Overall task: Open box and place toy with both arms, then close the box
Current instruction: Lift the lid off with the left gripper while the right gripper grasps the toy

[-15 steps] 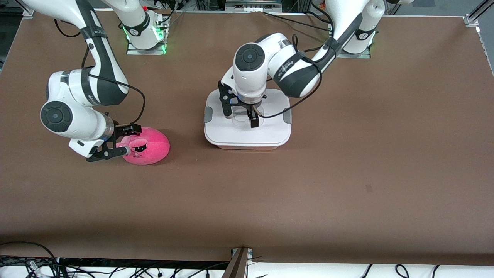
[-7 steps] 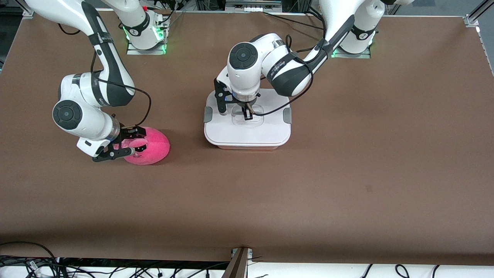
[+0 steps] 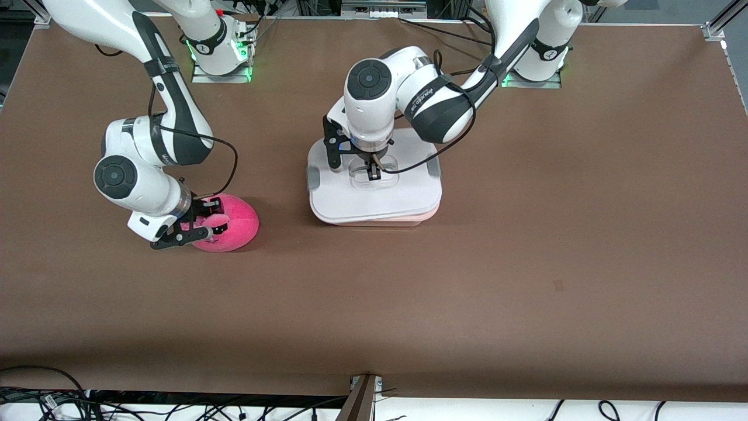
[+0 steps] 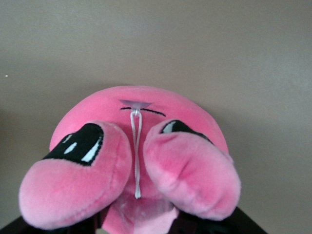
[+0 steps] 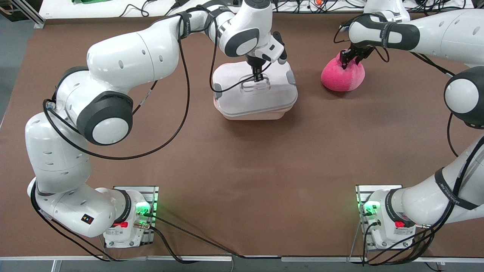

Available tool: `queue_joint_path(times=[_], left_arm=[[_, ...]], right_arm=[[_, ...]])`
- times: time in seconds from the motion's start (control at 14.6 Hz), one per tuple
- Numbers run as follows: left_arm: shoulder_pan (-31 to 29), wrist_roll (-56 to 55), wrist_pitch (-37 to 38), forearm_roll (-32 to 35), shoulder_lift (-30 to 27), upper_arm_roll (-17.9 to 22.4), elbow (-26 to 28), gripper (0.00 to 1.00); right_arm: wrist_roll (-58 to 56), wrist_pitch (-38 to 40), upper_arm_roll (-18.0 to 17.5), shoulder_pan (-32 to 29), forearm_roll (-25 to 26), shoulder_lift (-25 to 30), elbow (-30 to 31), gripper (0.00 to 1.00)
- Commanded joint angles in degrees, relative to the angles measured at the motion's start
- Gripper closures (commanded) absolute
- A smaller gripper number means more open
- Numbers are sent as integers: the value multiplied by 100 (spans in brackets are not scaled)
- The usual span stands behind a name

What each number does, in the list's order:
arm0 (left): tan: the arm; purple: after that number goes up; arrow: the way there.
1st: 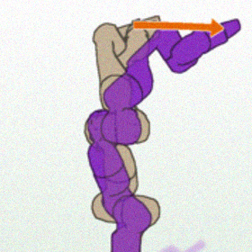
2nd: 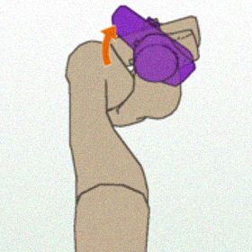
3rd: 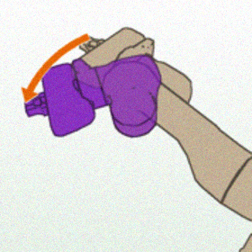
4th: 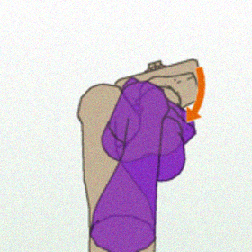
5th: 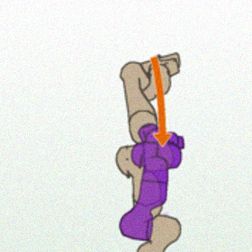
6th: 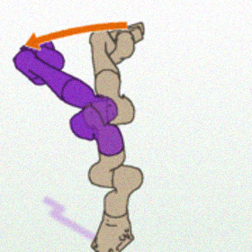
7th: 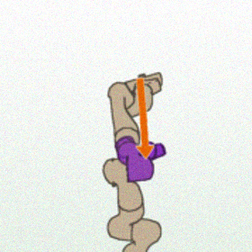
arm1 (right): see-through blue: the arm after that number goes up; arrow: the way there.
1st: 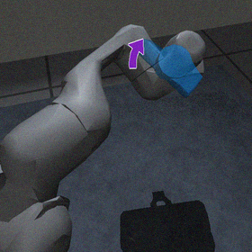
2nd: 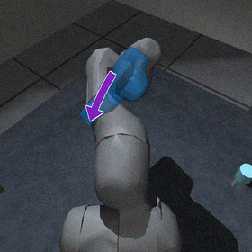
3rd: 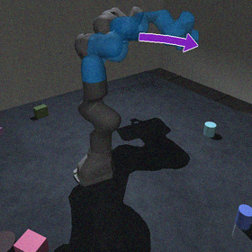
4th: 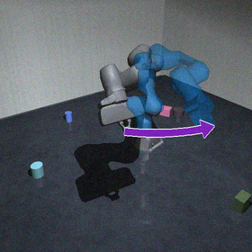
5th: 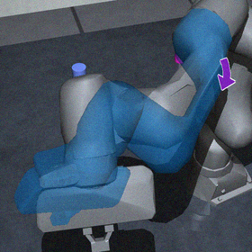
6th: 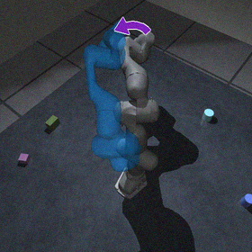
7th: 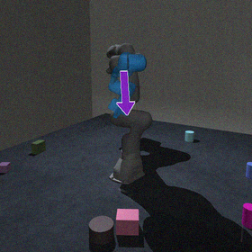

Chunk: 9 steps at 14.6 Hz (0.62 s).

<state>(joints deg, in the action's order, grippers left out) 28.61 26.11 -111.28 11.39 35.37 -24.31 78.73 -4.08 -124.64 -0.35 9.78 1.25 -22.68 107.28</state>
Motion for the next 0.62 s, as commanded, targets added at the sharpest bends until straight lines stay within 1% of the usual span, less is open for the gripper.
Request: queue_joint_path(times=[0.0,0.14,0.21,0.34,0.55], left_arm=[[-4,-18,238,100,-425,-100,-6,100],[-101,-18,404,65,-618,-153,-24,100],[-179,-26,510,-57,-723,-144,-33,100],[-416,-18,720,-119,-917,-153,-33,100],[-776,-9,1134,-128,-1224,-179,-41,100]], right_arm=[[65,-43,-27,50,-64,-8,-66,100],[21,-43,-27,76,-55,-8,-101,100],[-14,-34,-53,77,-38,0,-119,100],[-320,140,-176,77,-37,88,-338,100],[-743,1131,-430,77,-37,395,-768,100]])
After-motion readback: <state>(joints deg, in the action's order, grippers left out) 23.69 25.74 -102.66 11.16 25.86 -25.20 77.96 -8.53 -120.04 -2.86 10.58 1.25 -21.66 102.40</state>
